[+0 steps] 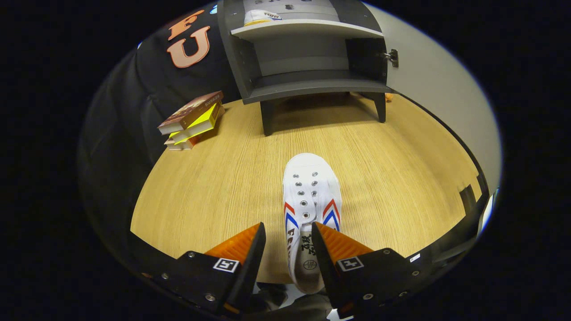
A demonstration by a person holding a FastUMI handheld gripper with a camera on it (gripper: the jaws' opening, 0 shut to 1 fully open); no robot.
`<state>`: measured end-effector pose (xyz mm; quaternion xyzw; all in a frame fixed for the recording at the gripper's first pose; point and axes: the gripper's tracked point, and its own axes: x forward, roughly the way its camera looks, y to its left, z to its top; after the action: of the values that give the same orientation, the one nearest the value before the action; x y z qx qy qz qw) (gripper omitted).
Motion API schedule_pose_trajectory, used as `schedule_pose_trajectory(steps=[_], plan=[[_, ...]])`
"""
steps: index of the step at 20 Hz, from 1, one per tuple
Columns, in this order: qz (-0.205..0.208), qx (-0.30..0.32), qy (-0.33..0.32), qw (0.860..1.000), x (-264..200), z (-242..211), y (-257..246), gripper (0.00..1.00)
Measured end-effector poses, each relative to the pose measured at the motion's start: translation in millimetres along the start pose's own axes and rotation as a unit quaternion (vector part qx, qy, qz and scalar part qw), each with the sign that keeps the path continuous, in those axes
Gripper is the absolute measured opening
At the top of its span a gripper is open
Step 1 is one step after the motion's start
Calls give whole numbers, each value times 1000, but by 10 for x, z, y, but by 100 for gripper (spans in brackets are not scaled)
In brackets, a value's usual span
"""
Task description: Open the shoe cabinet door, grab the shoes and put them into the shoe cabinet, then close the shoe cabinet door.
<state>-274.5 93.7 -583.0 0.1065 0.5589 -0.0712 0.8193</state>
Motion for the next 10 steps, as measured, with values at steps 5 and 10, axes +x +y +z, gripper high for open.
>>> schedule_pose_trajectory(steps=[5, 10], plan=[[-30, 5, -12, 999, 181, -119, -66, 29], [-18, 31, 15, 999, 174, -105, -34, 4]])
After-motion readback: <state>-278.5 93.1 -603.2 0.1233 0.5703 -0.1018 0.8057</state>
